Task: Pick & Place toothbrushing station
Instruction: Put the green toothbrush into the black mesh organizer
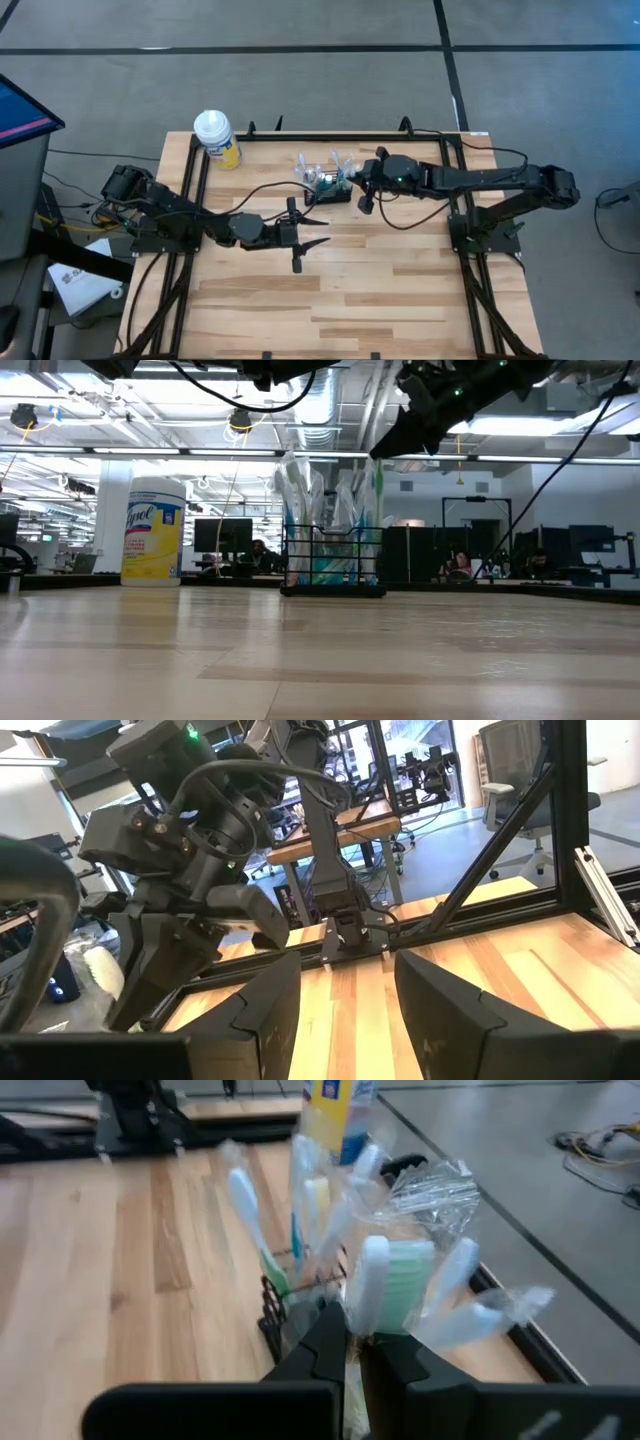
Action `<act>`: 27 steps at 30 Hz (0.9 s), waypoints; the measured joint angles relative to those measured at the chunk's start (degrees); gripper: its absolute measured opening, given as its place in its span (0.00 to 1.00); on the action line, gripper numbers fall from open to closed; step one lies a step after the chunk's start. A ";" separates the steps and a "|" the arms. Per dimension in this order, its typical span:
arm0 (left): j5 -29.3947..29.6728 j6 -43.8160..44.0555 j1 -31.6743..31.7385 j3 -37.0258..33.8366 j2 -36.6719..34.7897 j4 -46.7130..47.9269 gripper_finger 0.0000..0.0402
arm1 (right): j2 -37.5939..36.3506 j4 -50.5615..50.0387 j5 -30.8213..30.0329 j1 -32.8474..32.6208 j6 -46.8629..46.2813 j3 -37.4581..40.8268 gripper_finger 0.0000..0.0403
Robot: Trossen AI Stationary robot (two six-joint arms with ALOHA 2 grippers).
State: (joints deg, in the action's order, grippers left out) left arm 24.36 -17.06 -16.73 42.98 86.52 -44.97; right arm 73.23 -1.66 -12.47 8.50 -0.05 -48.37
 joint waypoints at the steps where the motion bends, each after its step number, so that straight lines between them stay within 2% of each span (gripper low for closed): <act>1: 0.00 0.00 0.00 0.00 0.00 0.02 0.40 | 0.03 0.19 1.24 0.34 0.00 -0.01 0.01; 4: 0.00 0.00 0.00 0.00 0.00 0.02 0.40 | 0.82 0.96 3.57 1.20 -0.08 0.50 0.02; 10: 0.00 0.00 0.00 0.00 0.00 0.02 0.40 | 3.13 0.85 3.77 2.44 -1.01 0.58 0.01; 16: 0.00 0.03 0.00 -0.02 0.00 0.52 0.40 | 5.70 2.67 8.14 4.10 -0.97 0.46 0.02; 22: -0.02 0.87 -0.02 -0.02 0.00 0.61 0.40 | 7.85 4.06 8.19 4.87 -1.01 0.51 0.01; 27: -0.02 0.87 -0.01 -0.02 0.00 0.66 0.40 | 9.58 4.68 8.20 5.11 -0.90 0.47 0.05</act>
State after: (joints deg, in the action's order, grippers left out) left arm 24.34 -16.19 -16.74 42.96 86.52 -44.31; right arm 82.82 3.02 -4.27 13.61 -0.95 -47.90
